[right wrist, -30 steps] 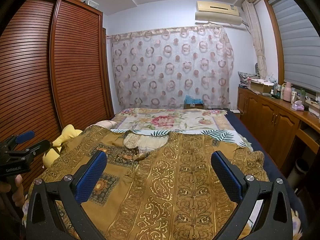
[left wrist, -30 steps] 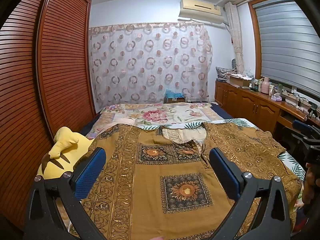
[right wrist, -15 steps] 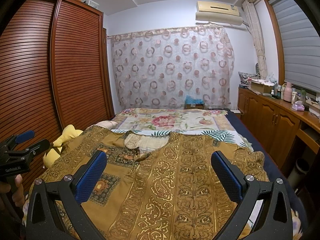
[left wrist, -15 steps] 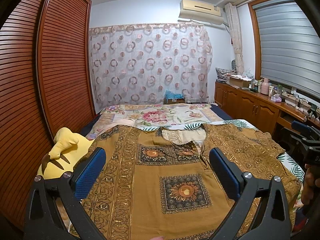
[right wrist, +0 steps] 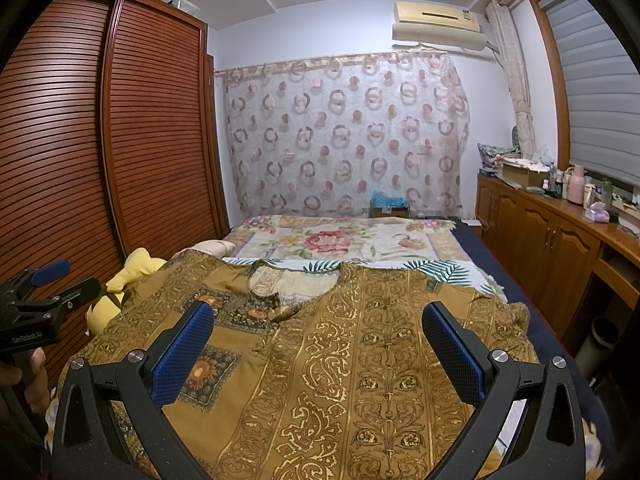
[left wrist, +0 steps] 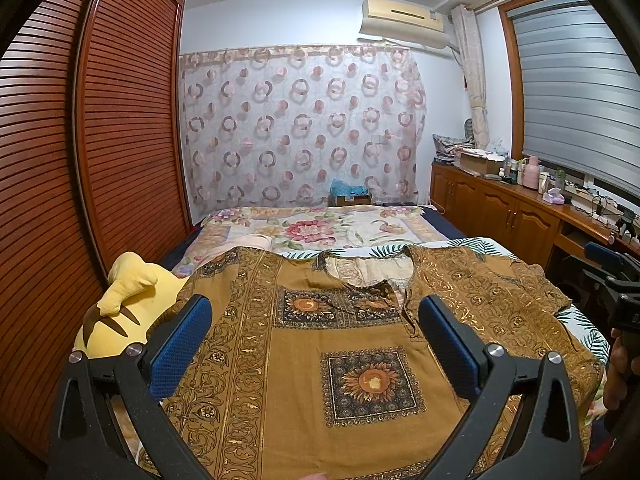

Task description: Fold small clothes

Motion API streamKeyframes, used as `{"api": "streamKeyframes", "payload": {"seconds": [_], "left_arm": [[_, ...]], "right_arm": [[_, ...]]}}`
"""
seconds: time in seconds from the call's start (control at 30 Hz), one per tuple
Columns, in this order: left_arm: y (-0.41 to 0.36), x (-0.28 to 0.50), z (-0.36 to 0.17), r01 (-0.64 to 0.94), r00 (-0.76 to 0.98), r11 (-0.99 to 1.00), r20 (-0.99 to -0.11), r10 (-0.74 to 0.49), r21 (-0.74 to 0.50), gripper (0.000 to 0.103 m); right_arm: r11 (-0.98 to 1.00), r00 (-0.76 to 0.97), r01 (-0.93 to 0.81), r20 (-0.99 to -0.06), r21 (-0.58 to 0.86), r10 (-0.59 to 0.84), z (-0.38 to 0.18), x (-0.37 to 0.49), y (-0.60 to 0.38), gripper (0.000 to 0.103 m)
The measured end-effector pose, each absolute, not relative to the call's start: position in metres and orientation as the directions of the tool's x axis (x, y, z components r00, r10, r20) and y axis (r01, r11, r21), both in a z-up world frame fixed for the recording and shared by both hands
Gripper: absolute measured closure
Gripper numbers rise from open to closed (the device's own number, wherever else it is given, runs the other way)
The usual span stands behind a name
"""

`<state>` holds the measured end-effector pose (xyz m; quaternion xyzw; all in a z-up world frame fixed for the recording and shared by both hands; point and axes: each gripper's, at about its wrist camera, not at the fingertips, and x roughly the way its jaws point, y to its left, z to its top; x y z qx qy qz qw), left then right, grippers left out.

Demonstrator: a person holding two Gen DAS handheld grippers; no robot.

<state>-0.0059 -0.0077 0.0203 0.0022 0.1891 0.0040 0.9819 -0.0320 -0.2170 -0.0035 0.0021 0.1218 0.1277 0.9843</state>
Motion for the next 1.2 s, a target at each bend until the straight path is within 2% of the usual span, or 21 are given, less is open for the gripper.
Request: {"api": "streamKeyframes", "payload": {"seconds": [0.9,1.2], "left_arm": [[-0.009,-0.005,0.019,-0.006,0.929,1.0,-0.369,0.008,0.006,0.0],[-0.003,-0.007,0.01,-0.015,0.915,1.0,-0.404,0.015,0.001,0.0]], "right_arm": [[0.966,0.935,-0.257,-0.242,0.035,0.258,-0.002,-0.034,-0.218,0.0],[0.962,0.927,-0.273,-0.259,0.035,0.272,-0.003,-0.028,-0.217,0.0]]}}
